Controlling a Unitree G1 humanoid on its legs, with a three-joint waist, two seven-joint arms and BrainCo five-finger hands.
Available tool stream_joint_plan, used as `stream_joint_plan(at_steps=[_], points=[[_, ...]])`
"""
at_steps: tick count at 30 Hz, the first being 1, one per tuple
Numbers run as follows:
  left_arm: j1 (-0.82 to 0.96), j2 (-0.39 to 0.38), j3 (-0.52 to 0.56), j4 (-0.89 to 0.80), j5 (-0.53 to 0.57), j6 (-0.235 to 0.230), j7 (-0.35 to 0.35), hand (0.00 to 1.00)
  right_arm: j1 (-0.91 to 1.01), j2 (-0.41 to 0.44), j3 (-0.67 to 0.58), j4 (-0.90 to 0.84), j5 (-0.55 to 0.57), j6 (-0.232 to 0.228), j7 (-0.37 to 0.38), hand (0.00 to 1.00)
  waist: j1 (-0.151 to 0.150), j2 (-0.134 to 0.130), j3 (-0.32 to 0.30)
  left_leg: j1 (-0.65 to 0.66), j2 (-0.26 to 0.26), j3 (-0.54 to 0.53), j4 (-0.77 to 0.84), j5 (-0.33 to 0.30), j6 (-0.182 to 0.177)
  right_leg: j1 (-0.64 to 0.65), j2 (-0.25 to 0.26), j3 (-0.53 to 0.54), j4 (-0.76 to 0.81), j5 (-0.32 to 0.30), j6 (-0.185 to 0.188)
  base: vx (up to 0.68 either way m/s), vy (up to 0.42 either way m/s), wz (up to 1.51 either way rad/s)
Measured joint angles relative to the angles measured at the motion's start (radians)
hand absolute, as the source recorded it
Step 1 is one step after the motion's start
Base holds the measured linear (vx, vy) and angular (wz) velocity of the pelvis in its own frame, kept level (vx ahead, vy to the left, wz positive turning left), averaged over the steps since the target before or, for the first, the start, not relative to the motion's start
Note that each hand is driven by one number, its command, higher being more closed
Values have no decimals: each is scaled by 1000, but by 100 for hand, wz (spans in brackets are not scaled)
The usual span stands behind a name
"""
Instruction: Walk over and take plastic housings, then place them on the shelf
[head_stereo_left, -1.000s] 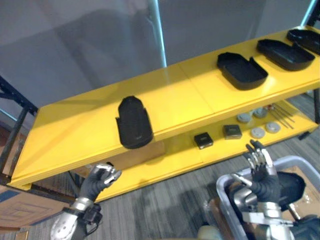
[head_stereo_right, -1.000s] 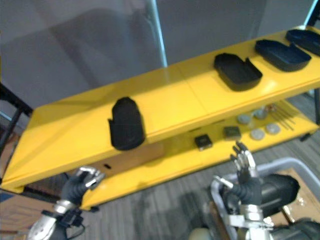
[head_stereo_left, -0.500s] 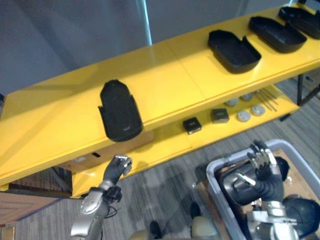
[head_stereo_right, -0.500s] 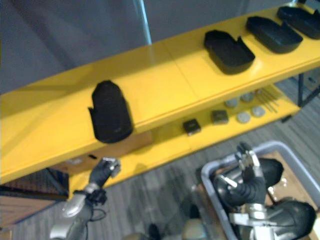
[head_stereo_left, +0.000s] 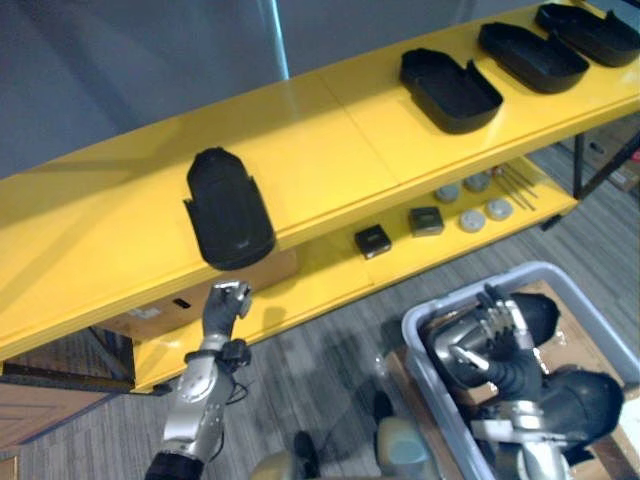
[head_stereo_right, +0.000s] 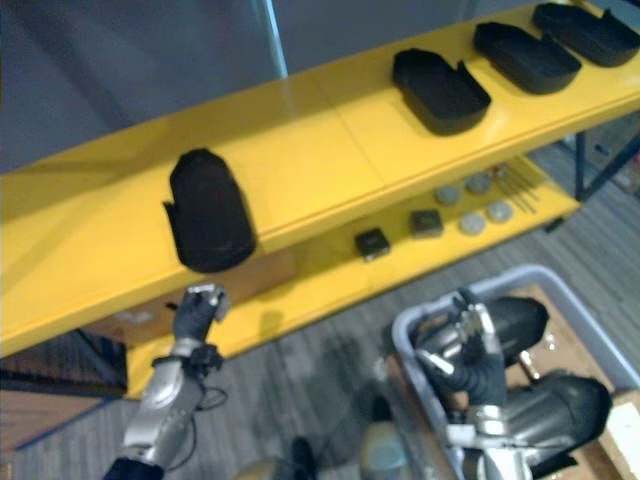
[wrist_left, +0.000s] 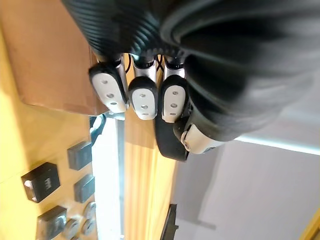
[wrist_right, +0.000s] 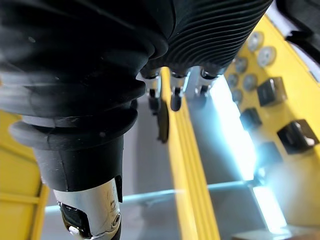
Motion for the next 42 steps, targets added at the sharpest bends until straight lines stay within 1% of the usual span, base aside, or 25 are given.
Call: stream_joint_plan(at_steps=[4, 6, 7, 10, 11, 14, 16, 18, 20, 24, 26, 28, 31, 34, 37, 38, 40, 42], points=[[-3, -12, 8, 0, 0, 0, 50, 100, 16, 2, 20, -4, -18, 0, 0, 0, 1, -1, -1, 1, -3, 20, 19, -5, -5, -30, -6, 18, 74, -30, 0, -55, 1, -12], [-16, -45, 9, 0, 1, 5, 80, 100, 37, 2, 25, -26, -18, 4, 0, 0, 1, 0, -1, 7, 1, 23, 43, -21, -8, -30, -12, 20, 113, -48, 0, -50, -1, -4], [-16, -49, 9, 0, 2, 8, 83, 100, 42, 2, 25, -39, -18, 5, 0, 0, 1, 0, -1, 9, 2, 25, 48, -26, -9, -30, -12, 22, 120, -53, 1, -40, -8, -9], [-16, -68, 14, 0, 2, 33, 114, 100, 65, 0, 31, -88, -18, 5, 3, 0, 2, 3, -7, 18, 11, 36, 78, -50, -12, -30, -6, 34, 156, -75, -4, -23, -27, -12], [-16, -72, 15, 0, 2, 45, 120, 100, 66, -3, 42, -89, -18, 8, 4, 0, 3, 5, -10, 18, 17, 46, 94, -58, -15, -34, -2, 40, 167, -78, -5, -12, -29, -20], [-21, -76, 15, 0, 10, 60, 135, 100, 80, -4, 61, -90, -18, 17, 7, 0, 5, 6, -15, 16, 25, 51, 127, -72, -23, -36, 2, 44, 193, -90, -6, -11, -18, -10], [-22, -83, 16, 1, 10, 64, 142, 100, 93, -4, 70, -91, -18, 28, 8, 0, 8, 5, -31, 15, 26, 54, 143, -84, -19, -41, 1, 47, 214, -100, -7, -4, -5, -3], [-25, -97, 20, 1, 10, 85, 148, 100, 107, -5, 73, -106, -18, 32, 10, 0, 13, 9, -49, 13, 29, 58, 169, -101, -19, -43, 1, 54, 235, -109, -6, -7, 2, -8], [-24, -111, 20, 4, 10, 93, 157, 100, 115, -10, 73, -121, -18, 32, 10, 0, 15, 9, -59, 15, 30, 66, 181, -110, -20, -47, 1, 64, 252, -119, -3, -19, 15, -11], [-24, -116, 22, 7, 12, 118, 194, 100, 124, -22, 73, -121, -18, 34, 32, 0, 24, 12, -87, 11, 31, 81, 208, -129, -22, -61, 1, 80, 281, -131, -5, -28, 31, -10], [-25, -117, 46, 7, 44, 124, 219, 100, 131, -23, 73, -121, -18, 38, 47, 0, 24, 13, -93, 14, 29, 81, 216, -132, -23, -64, 0, 83, 296, -139, -1, -6, 10, -2], [-29, -117, 63, 15, 47, 126, 241, 100, 139, -27, 72, -122, -18, 54, 49, 0, 24, 13, -94, 13, 30, 81, 229, -138, -25, -68, -1, 87, 314, -152, -4, 0, 0, 0], [-41, -117, 80, 48, 47, 135, 270, 100, 138, -35, 73, -127, -18, 60, 49, 0, 25, 15, -95, 8, 31, 83, 239, -145, -31, -78, 0, 94, 331, -163, -6, -25, 5, -3], [-60, -117, 100, 60, 44, 129, 274, 100, 140, -36, 72, -155, -18, 68, 49, 0, 25, 17, -100, -7, 32, 88, 246, -145, -31, -98, 0, 97, 340, -163, -6, -7, 1, -1], [-71, -117, 99, 58, 48, 98, 290, 100, 139, -37, 72, -161, -19, 66, 50, 0, 25, 17, -101, -13, 35, 83, 254, -150, -35, -99, 1, 94, 342, -166, -6, 1, 7, 4], [-69, -117, 99, 40, 49, 80, 301, 100, 139, -37, 72, -161, -19, 60, 49, 0, 25, 17, -101, -21, 38, 79, 265, -153, -32, -101, 2, 90, 343, -168, -5, 7, 15, 8], [-38, -117, 100, -25, 53, 59, 313, 100, 139, -37, 71, -164, -21, 46, 48, 0, 27, 13, -102, -21, 38, 77, 265, -156, -32, -100, 2, 87, 343, -170, -4, 7, 8, 3], [41, -117, 99, -149, 93, 33, 314, 100, 143, -37, 69, -175, -34, 14, 45, 0, 27, 5, -109, -21, 39, 74, 265, -159, -30, -98, 1, 79, 345, -173, -1, 44, 11, 7]])
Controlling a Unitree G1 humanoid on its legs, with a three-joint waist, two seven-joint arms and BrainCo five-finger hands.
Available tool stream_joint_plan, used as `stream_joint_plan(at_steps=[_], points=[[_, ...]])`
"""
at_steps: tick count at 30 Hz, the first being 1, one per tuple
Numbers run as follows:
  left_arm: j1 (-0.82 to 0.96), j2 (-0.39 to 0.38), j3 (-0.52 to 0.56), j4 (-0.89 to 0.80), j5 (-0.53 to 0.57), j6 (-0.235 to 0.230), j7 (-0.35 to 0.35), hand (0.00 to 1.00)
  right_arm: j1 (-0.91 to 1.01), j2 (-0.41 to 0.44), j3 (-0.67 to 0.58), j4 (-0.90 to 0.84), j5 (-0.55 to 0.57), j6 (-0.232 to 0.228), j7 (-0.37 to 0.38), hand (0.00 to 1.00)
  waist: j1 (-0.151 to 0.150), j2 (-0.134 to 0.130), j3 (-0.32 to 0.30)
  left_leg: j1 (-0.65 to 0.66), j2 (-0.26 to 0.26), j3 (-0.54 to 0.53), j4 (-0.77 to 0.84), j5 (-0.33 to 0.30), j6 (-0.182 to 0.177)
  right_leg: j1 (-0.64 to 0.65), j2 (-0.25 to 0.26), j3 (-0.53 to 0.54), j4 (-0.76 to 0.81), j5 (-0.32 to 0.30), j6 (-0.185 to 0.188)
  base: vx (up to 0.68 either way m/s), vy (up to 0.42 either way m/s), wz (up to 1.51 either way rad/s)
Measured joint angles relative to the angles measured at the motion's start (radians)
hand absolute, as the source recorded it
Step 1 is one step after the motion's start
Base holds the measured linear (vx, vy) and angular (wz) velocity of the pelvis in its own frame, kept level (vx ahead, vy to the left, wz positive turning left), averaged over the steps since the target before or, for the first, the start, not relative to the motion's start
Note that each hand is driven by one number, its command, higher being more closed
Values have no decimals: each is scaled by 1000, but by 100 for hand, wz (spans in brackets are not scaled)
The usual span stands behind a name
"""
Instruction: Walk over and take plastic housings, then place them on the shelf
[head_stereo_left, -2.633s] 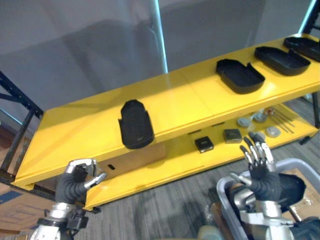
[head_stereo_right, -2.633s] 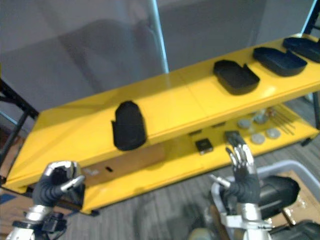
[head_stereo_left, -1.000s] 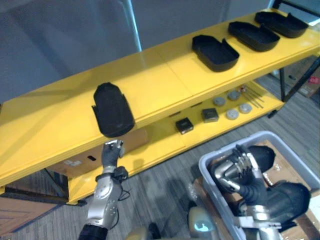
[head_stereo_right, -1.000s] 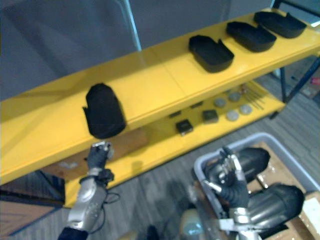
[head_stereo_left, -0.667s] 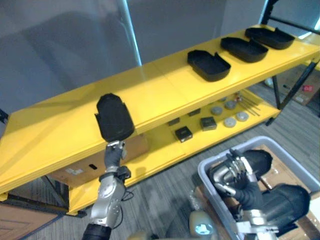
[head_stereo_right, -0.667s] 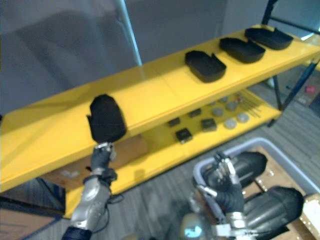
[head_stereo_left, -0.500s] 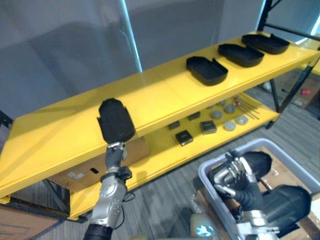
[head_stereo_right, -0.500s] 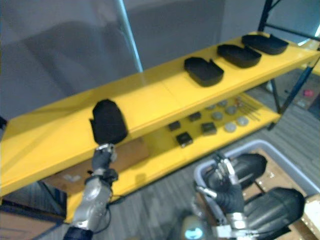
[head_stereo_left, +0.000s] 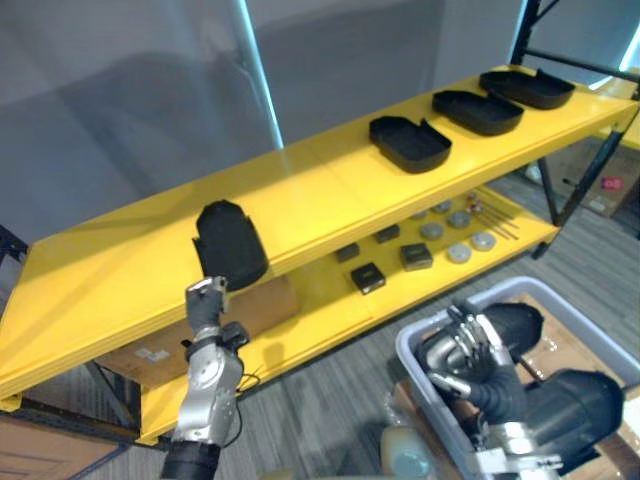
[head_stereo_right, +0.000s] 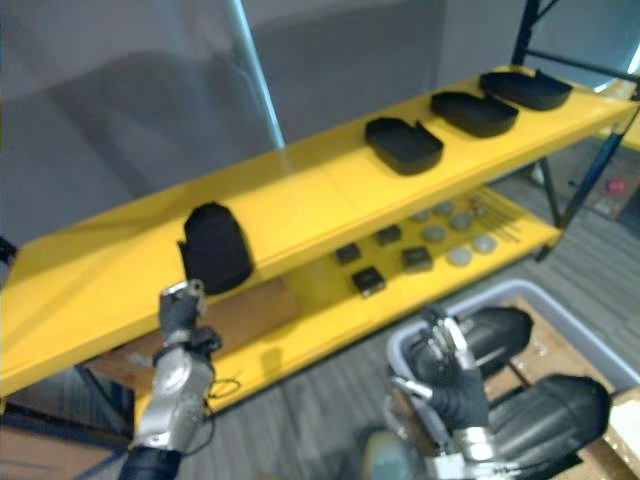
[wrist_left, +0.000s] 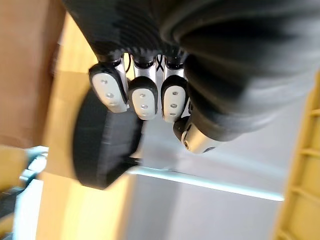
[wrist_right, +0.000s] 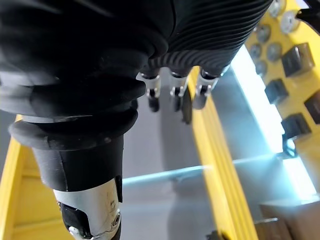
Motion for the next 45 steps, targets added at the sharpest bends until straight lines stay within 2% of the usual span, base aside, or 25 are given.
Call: stream_joint_plan(at_steps=[1, 4, 6, 9, 10, 12, 17, 21, 23, 26, 30, 32, 37, 38, 41, 43, 45], points=[[69, 0, 0, -85, 10, -18, -1, 100, 4, 1, -1, -23, -15, -26, -3, 0, 4, -3, -2, 0, 0, -5, 0, -2, 1, 2, -2, -7, 1, -3, -3, 56, 11, 9], [192, 0, 6, -191, 20, -35, -28, 100, 8, 7, -10, -51, -27, -69, -19, 0, 24, -3, -3, 3, -2, -24, 0, -1, -3, 18, -8, -24, 0, -10, -4, 56, 13, 19], [267, 0, 29, -240, 16, -39, -65, 100, 9, 13, -21, -56, -30, -79, -19, 0, 29, -9, -10, 4, -5, -45, -1, -1, -3, 32, -16, -44, -2, -17, -4, 55, 7, 35], [369, -1, 70, -294, 4, -54, -115, 100, 7, 33, -48, -56, -34, -99, -24, 0, 61, -9, -24, 9, -10, -71, -7, 0, -3, 52, -26, -70, -5, -29, -3, 37, 0, 27], [394, -2, 74, -304, -8, -61, -135, 0, 6, 36, -53, -56, -34, -101, -27, 0, 66, -8, -24, 15, -13, -80, -10, 0, -2, 63, -31, -81, -8, -33, -3, 24, 6, 23], [444, -13, 78, -318, -6, -61, -162, 0, 5, 47, -60, -53, -33, -101, -39, 0, 82, -3, -38, 25, -15, -90, -25, -2, 4, 76, -32, -93, -23, -36, -4, 13, 10, 16], [489, -41, 112, -322, -10, -52, -211, 0, -24, 99, -105, 10, -32, -92, -45, 0, 85, -9, -48, 22, -21, -129, -52, 10, 7, 93, -35, -122, -54, -36, -7, 21, -3, 20], [470, -49, 126, -278, -13, -9, -218, 0, -77, 117, -136, 105, -20, -42, -44, 0, 87, -2, -53, 22, -25, -140, -87, 36, 1, 102, -36, -144, -87, -22, 0, 57, 1, 12], [446, -72, 147, -245, -13, -6, -218, 0, -94, 126, -145, 139, -19, -19, -59, 0, 86, 0, -56, 24, -25, -161, -102, 45, 0, 115, -34, -158, -112, -13, 1, 56, -9, 27], [437, -80, 154, -238, -7, -27, -220, 0, -115, 143, -158, 165, -2, 12, -87, 0, 92, -1, -55, 40, -24, -173, -135, 61, 2, 139, -31, -176, -155, 0, 0, 57, -3, 15], [434, -88, 158, -242, 32, -75, -218, 0, -151, 153, -164, 191, -2, 17, -108, 0, 109, 0, -56, 39, -22, -177, -167, 75, 3, 144, -23, -180, -199, 20, 2, 36, 8, 4], [434, -104, 177, -243, 23, -80, -233, 0, -165, 153, -167, 198, -2, 17, -106, 0, 110, -2, -55, 37, -21, -180, -184, 85, 4, 149, -20, -192, -227, 33, 2, 25, 6, 8], [401, -107, 181, -243, 23, -80, -312, 0, -284, 128, -232, 296, 22, 16, -61, 0, 115, -12, -52, 40, -14, -182, -216, 96, -1, 182, -1, -201, -323, 80, 3, 13, 15, 2], [390, -106, 181, -241, 32, -81, -319, 0, -301, 121, -238, 307, 28, 17, -56, 0, 115, -13, -52, 39, -13, -181, -218, 97, -2, 186, 2, -201, -336, 87, 4, 14, 11, -4], [331, -84, 179, -240, 152, -107, -309, 0, -351, 91, -254, 331, 64, 20, -36, 0, 116, -18, -50, 40, -10, -179, -229, 100, -2, 210, 7, -202, -394, 123, 6, 26, 23, -2], [307, -59, 178, -241, 145, -114, -317, 0, -358, 86, -254, 331, 86, 24, -36, 0, 116, -25, -49, 36, -10, -173, -234, 101, -3, 214, 9, -200, -422, 139, 7, 31, 24, -6], [299, -60, 181, -245, 143, -140, -316, 0, -348, 93, -254, 331, 112, 39, -39, 0, 116, -39, -40, 33, -12, -170, -237, 101, -3, 225, 9, -198, -449, 153, 11, 36, 34, -3]])
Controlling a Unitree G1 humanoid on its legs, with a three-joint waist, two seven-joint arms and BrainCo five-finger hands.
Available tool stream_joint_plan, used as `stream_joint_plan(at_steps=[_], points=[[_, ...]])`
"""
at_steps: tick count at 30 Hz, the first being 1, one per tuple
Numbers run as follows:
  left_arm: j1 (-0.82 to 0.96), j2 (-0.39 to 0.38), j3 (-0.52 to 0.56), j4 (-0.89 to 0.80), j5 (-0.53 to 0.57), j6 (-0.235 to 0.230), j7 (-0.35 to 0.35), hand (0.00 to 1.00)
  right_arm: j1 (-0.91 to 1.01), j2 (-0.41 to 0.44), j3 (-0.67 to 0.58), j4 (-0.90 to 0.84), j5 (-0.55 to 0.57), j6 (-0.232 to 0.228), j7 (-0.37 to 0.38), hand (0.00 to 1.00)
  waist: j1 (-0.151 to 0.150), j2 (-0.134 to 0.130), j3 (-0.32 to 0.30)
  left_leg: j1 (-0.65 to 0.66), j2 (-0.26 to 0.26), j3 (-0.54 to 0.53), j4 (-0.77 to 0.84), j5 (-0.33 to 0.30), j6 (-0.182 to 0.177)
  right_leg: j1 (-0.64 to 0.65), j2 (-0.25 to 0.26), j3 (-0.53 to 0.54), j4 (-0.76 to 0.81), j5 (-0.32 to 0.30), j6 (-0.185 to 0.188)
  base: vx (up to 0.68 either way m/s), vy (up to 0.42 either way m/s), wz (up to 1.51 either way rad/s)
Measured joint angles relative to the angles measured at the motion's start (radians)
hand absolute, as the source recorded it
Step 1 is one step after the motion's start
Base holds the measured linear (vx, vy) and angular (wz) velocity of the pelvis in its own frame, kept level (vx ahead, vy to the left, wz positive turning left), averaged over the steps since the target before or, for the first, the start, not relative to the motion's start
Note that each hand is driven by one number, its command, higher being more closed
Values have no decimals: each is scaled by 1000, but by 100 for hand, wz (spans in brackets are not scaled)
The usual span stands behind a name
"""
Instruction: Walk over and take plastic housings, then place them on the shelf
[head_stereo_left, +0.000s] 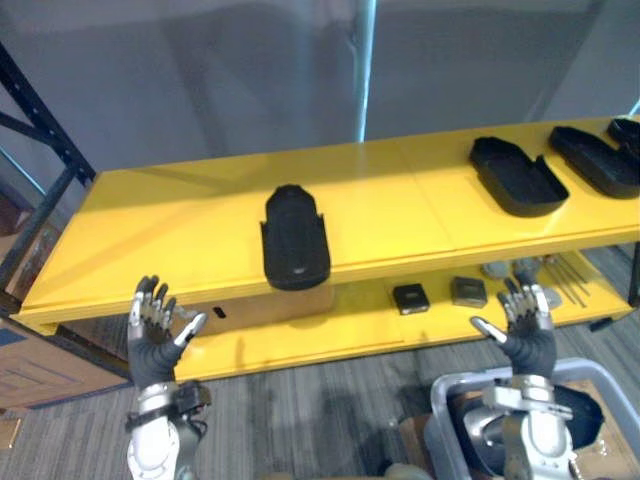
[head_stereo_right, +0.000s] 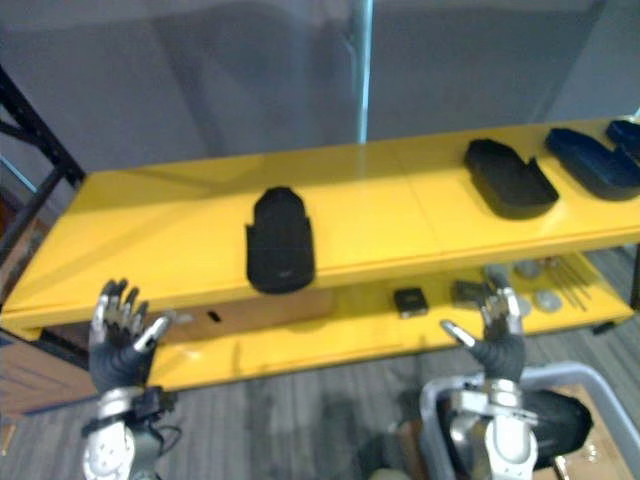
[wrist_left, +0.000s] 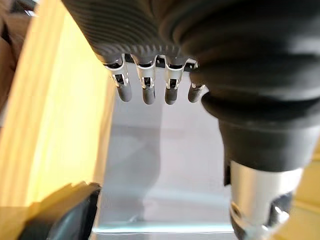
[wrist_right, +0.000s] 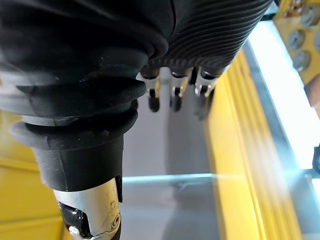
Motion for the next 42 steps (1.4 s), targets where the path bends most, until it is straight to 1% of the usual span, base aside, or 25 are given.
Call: stream_joint_plan(at_steps=[1, 3, 5, 10, 15, 19, 24, 26, 28, 29, 30, 31, 32, 33, 34, 35, 36, 37, 38, 39, 40, 41, 42], points=[[0, 0, 0, -1, 0, -6, 3, 0, 6, 5, 0, 0, 7, 1, -1, 0, -1, -4, 2, 0, -1, 0, -1, 0, 0, 3, 0, 0, -7, 3, 1, 31, 28, -1], [9, -3, 1, -13, -7, -8, 28, 0, 29, 42, 1, -2, 23, 1, -3, 0, -2, -17, 2, -7, -2, 6, -3, 0, 0, 3, 0, 4, -27, 13, 3, 26, 23, -3], [12, -9, 1, -21, -11, -9, 42, 0, 40, 62, 3, -3, 22, 0, -3, 0, -2, -23, 4, -13, -4, 7, -3, 0, 0, 3, -1, 4, -40, 21, 3, 0, 0, 0], [24, -10, 1, -21, -13, -9, 64, 0, 38, 65, 12, -3, 20, 0, -4, 0, 0, -24, 3, -13, -5, 9, -9, 0, 0, 4, -1, 5, -56, 28, 4, 0, 0, 0], [30, -11, -1, -24, -92, -8, 51, 0, 25, 65, 53, -2, 17, 0, -29, 0, 4, -24, 3, -16, -4, 17, -13, 0, 0, 7, 5, 13, -87, 48, 1, -8, -2, -6], [28, -11, -14, -35, -91, -8, 18, 0, 25, 73, 94, -1, 12, 0, -57, 0, 6, -25, 3, -14, -3, 31, -15, 0, 0, 8, 7, 24, -96, 54, 2, -1, 4, -8], [8, -10, -49, -39, -92, -8, 10, 0, 52, 77, 96, 0, 14, 0, -70, 0, 4, -23, 2, -12, -1, 37, -13, 0, 0, 5, 11, 27, -95, 54, 2, -1, 1, -1], [-1, -10, -49, -39, -108, -7, 12, 0, 59, 77, 96, 2, 15, 0, -70, 0, -1, -22, 3, -14, 2, 37, -1, 0, 0, 4, 13, 27, -84, 48, -4, -8, -11, -2], [0, -9, -49, -38, -122, -3, 20, 0, 62, 77, 96, 12, 17, 0, -69, 0, -3, -20, 4, -17, 7, 39, 35, -2, 3, -7, 12, 30, -34, 13, -13, -29, -33, -6], [4, -8, -48, -37, -122, 3, 23, 0, 64, 77, 95, 22, 24, 0, -68, 0, -3, -22, 5, -29, 12, 40, 88, -8, 13, -21, 9, 36, 21, -27, -21, -81, -47, -3], [10, -8, -46, -35, -123, 7, 29, 0, 64, 77, 94, 35, 24, -4, -64, 0, -3, -26, 7, -72, 16, 40, 201, -17, 29, -40, -3, 39, 80, -65, -28, -90, -51, -11], [20, -10, -42, -32, -130, 13, 32, 0, 67, 76, 91, 51, 24, -4, -63, 0, -2, -29, 21, -138, 24, 39, 363, -7, 84, -47, -6, 52, 125, -93, -34, -89, -76, -17], [21, -11, -42, -28, -131, 14, 32, 0, 69, 74, 88, 52, 24, -4, -62, 0, -1, -23, 30, -174, 33, 40, 449, 10, 123, -44, -2, 56, 135, -98, -42, -45, -85, -31], [36, -13, -39, -15, -132, 14, 32, 0, 73, 69, 85, 52, 24, -5, -60, 0, 4, -12, 37, -230, 48, 39, 564, 54, 193, -38, 8, 63, 136, -102, -50, -29, -87, -55], [54, -22, -33, 13, -160, 15, 28, 0, 85, 60, 76, 51, 24, -7, -54, 0, 19, 11, 52, -279, 69, 33, 680, 138, 238, -26, 19, 86, 136, -103, -57, -8, -49, -60], [61, -27, -31, 23, -170, 15, 26, 0, 89, 58, 75, 51, 24, -7, -50, 0, 20, 16, 56, -287, 69, 22, 700, 167, 230, -23, 22, 91, 136, -102, -58, 1, -32, -61], [72, -34, -30, 34, -182, 15, 21, 0, 94, 58, 75, 51, 24, -11, -45, 0, 19, 17, 58, -295, 63, -1, 713, 201, 203, -23, 23, 112, 135, -102, -64, 9, -9, -49], [88, -45, -30, 34, -194, 15, 16, 0, 107, 60, 79, 48, 24, -16, -44, 0, 20, 18, 58, -293, 54, -22, 715, 232, 162, -25, 27, 136, 135, -101, -70, 19, -16, -51], [95, -51, -31, 33, -193, 14, 15, 0, 113, 60, 82, 38, 24, -19, -44, 0, 20, 17, 58, -294, 50, -26, 717, 246, 150, -28, 28, 151, 136, -98, -78, 26, -15, -52], [103, -51, -33, 33, -192, 14, 11, 0, 113, 58, 93, 29, 24, -23, -44, 0, 20, 17, 58, -295, 45, -33, 707, 199, 139, -30, 29, 171, 138, -97, -82, 54, -44, -47], [109, -51, -37, 28, -192, 14, 2, 0, 113, 58, 102, -3, 24, -23, -44, 0, 19, 18, 57, -290, 27, -52, 648, 105, 105, -46, 30, 195, 149, -96, -93, 48, -33, -46], [109, -51, -38, 20, -191, 14, -3, 0, 110, 58, 108, -33, 24, -24, -45, 0, 19, 16, 58, -291, 20, -57, 594, 63, 92, -57, 30, 215, 154, -96, -94, 70, -24, -54], [112, -52, -38, 8, -190, 14, -3, 0, 106, 57, 131, -67, 24, -27, -44, 0, 22, 13, 59, -290, 14, -70, 514, 38, 71, -65, 30, 240, 157, -97, -95, 75, 22, -73]])
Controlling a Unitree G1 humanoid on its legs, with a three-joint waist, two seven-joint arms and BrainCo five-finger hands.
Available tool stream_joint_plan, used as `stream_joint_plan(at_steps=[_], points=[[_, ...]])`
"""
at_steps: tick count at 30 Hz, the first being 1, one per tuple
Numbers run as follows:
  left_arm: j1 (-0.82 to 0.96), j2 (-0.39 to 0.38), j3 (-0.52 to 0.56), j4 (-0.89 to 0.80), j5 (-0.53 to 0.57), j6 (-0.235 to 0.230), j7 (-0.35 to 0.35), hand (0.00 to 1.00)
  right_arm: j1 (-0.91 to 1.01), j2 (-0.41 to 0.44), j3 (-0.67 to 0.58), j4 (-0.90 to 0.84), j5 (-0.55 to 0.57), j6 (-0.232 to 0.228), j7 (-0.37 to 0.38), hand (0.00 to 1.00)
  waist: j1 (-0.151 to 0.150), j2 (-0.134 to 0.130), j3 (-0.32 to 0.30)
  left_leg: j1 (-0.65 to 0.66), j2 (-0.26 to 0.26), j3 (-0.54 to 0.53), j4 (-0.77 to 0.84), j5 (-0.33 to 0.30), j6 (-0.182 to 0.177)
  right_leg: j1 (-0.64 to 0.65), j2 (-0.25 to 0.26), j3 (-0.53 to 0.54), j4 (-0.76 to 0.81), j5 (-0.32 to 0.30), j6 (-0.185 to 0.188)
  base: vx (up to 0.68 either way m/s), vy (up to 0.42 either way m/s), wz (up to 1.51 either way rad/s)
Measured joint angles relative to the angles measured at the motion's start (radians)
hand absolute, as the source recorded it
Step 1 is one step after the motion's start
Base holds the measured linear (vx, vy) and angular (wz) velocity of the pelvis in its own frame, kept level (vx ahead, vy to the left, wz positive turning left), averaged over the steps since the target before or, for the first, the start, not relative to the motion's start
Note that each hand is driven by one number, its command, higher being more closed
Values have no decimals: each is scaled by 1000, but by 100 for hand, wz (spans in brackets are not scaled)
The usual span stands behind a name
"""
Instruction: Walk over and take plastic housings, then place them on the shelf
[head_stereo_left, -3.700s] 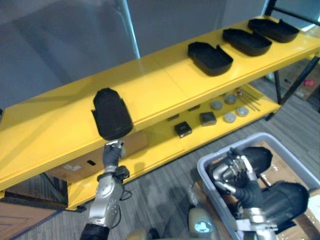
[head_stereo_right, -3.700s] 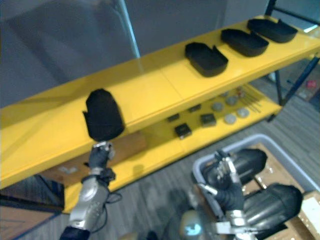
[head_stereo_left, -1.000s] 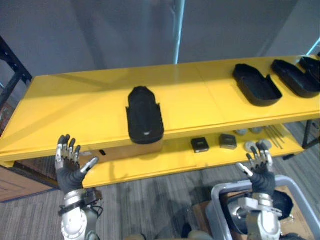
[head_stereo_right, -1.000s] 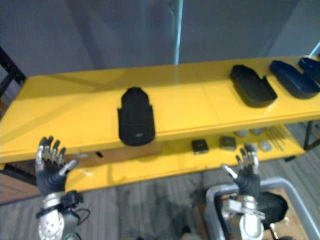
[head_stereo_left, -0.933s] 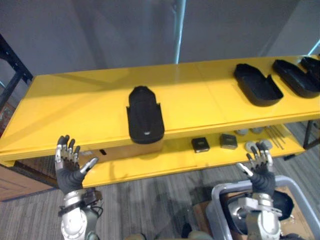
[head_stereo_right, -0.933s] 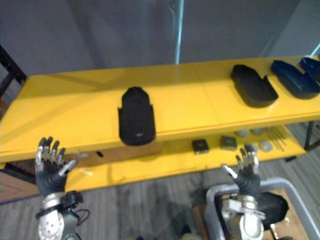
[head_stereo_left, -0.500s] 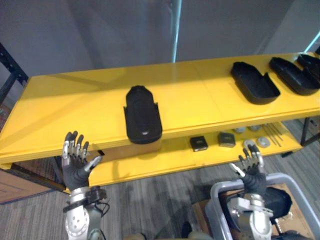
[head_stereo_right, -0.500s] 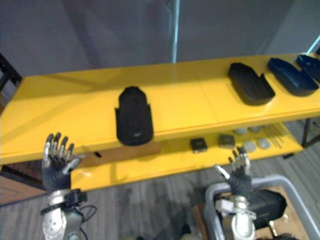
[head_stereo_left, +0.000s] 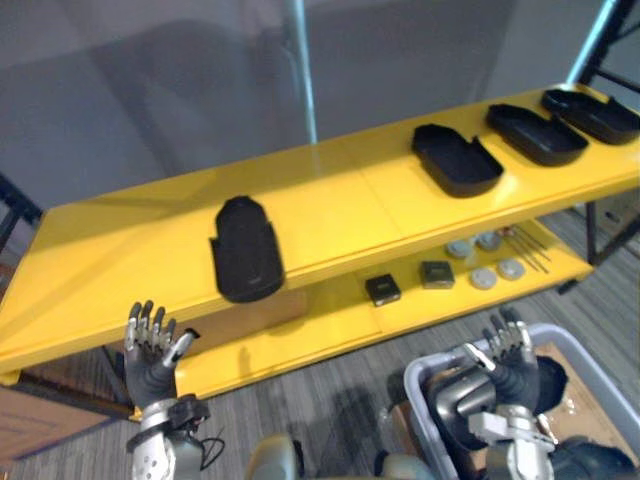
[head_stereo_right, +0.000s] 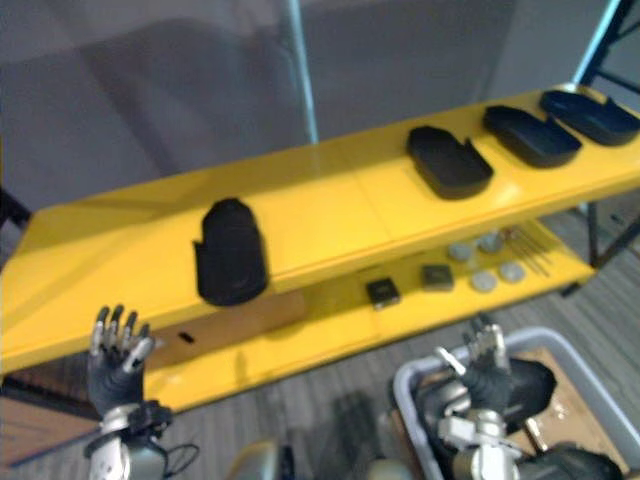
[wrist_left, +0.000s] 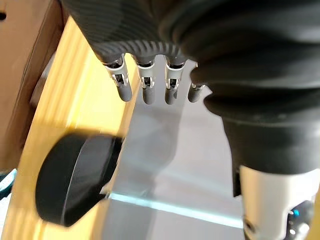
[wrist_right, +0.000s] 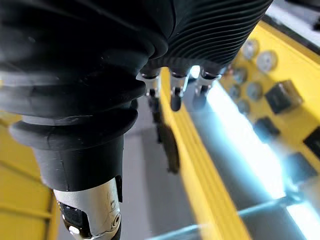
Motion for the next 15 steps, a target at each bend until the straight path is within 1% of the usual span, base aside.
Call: stream_joint_plan(at_steps=[1, 3, 4, 5, 6, 7, 8, 9, 10, 11, 12, 13, 14, 15], points=[[10, 0, -1, -26, 0, -1, 2, 0, -7, -9, 31, -23, 0, -4, 1, 0, 4, -1, 0, 9, 5, -14, -94, -1, -18, -8, 3, 30, 18, -15, 5, 85, 46, -72], [11, 0, -5, -41, 0, -1, 2, 0, -11, -16, 39, -32, 0, -5, 1, 0, 4, 4, -4, 27, 15, -16, -162, 9, -34, -17, 5, 48, 42, -32, 14, 50, 67, -55], [12, 0, -11, -53, 0, -2, 2, 0, -12, -23, 48, -41, 0, -5, 1, 0, 2, 11, -9, 42, 24, -10, -217, 12, -39, -23, 10, 64, 63, -47, 22, 84, 168, -47], [11, 0, -25, -64, 5, -2, 1, 0, -6, -29, 46, -57, 0, -6, -1, 0, -4, 28, -22, 58, 39, -2, -285, 24, -47, -36, 18, 73, 83, -65, 39, 150, 285, -49], [9, 1, -40, -69, 19, -2, 2, 0, 5, -42, 43, -57, 0, -8, -2, 0, -5, 40, -39, 83, 42, 1, -347, 33, -70, -57, 27, 86, 116, -83, 70, 155, 279, -32], [4, 6, -41, -66, 34, -1, 2, 0, 3, -40, 43, -44, 0, -8, -2, 0, -7, 32, -48, 90, 35, 4, -371, 27, -117, -70, 19, 88, 130, -92, 83, 158, 278, -23], [-11, 15, -41, -59, 43, 3, 3, 0, -2, -21, 43, -23, -1, -4, -3, 0, -22, 2, -63, 94, 8, 20, -395, 34, -109, -90, -10, 69, 136, -82, 106, 124, 215, -22], [-15, 23, -39, -58, 44, 9, 8, 0, -8, -5, 45, -7, 0, -4, -4, 0, -21, -22, -65, 105, -6, 33, -419, 38, -101, -91, -40, 24, 115, -59, 123, 116, 226, -24], [-19, 44, -40, -48, 62, 23, 20, 0, -8, 14, 40, -4, 1, -5, -5, 0, -27, -41, -75, 108, -15, 46, -437, 43, -90, -88, -58, -14, 87, -32, 126, 74, 154, -27], [-21, 53, -37, -43, 74, 27, 27, 0, -6, 21, 37, -3, 1, -5, -3, 0, -27, -49, -76, 112, -17, 57, -446, 46, -86, -87, -65, -34, 69, -16, 131, 51, 160, -30], [-25, 62, -30, -42, 81, 36, 44, 0, -10, 28, 35, 0, 1, -5, -2, 0, -24, -51, -73, 116, -18, 67, -459, 48, -82, -83, -71, -83, 27, 22, 130, 29, 104, -30], [-31, 64, -28, -42, 83, 39, 52, 0, -11, 28, 34, 1, 0, -5, -1, 0, -23, -53, -72, 115, -17, 71, -461, 48, -78, -76, -71, -101, 9, 42, 131, 2, 105, -33], [-45, 65, -22, -44, 87, 39, 71, 0, -15, 29, 33, 3, 0, -4, -1, 0, -21, -48, -62, 111, -19, 79, -464, 47, -72, -69, -70, -113, -32, 72, 129, -22, 61, -17], [-64, 65, -14, -44, 121, 35, 103, 0, -22, 30, 33, 10, 0, -3, -1, 0, -22, -54, -54, 95, -28, 80, -466, 49, -63, -69, -77, -122, -65, 89, 129, -54, 77, -10]])
